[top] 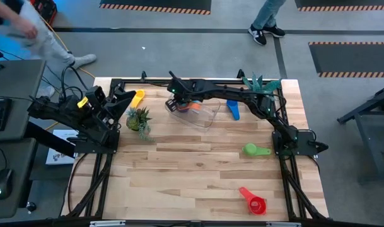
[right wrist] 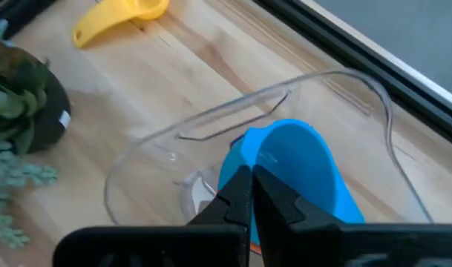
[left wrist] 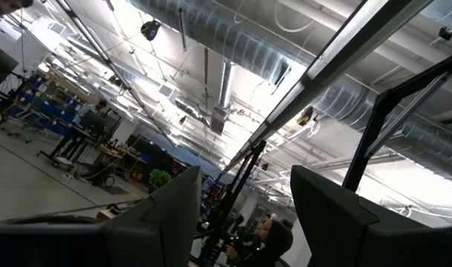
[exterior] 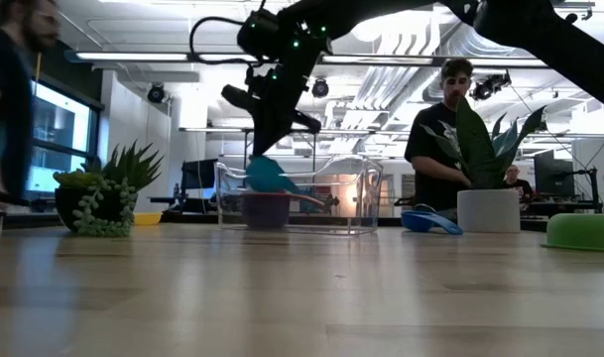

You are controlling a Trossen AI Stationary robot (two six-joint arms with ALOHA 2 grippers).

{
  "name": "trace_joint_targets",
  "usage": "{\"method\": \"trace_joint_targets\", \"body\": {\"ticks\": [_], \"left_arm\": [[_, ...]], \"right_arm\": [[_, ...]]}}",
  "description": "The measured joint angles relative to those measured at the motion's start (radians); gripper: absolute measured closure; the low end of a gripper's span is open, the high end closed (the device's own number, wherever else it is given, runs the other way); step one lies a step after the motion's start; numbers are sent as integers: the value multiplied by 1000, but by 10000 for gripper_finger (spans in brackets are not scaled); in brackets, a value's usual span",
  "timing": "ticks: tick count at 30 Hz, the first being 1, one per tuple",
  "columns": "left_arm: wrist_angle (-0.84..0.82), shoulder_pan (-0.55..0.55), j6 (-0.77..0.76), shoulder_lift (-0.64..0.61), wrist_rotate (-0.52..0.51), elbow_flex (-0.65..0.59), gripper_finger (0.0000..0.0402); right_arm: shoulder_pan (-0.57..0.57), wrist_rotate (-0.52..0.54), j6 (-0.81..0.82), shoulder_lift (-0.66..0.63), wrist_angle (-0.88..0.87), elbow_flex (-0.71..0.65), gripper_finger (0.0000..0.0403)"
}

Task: Nest measuring cups in basket
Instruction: Remove the light blue measuring cup from the top of the orange measuring cup in the transparent bin

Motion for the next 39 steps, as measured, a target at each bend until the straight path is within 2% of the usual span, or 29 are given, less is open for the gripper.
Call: {"method": "trace_joint_targets", "body": {"ticks": [14, 26, 28, 34, 39], "left_arm": [[0, 0, 0, 0, 0, 0, 202], [2, 0, 0, 0, 0, 0, 202], [2, 0, 0, 0, 0, 0, 202], [7, 0, 0, -5, 0, 0, 202], [8, 0, 0, -7, 0, 0, 202]], "right_arm": [[0, 19, -69, 0, -52, 138, 402], [1, -2, -116, -114, -26, 136, 403], [6, -17, -137, -140, -17, 136, 403], [54, -161, -195, -244, 5, 136, 403], [159, -276, -231, -293, -43, 136, 403]]}}
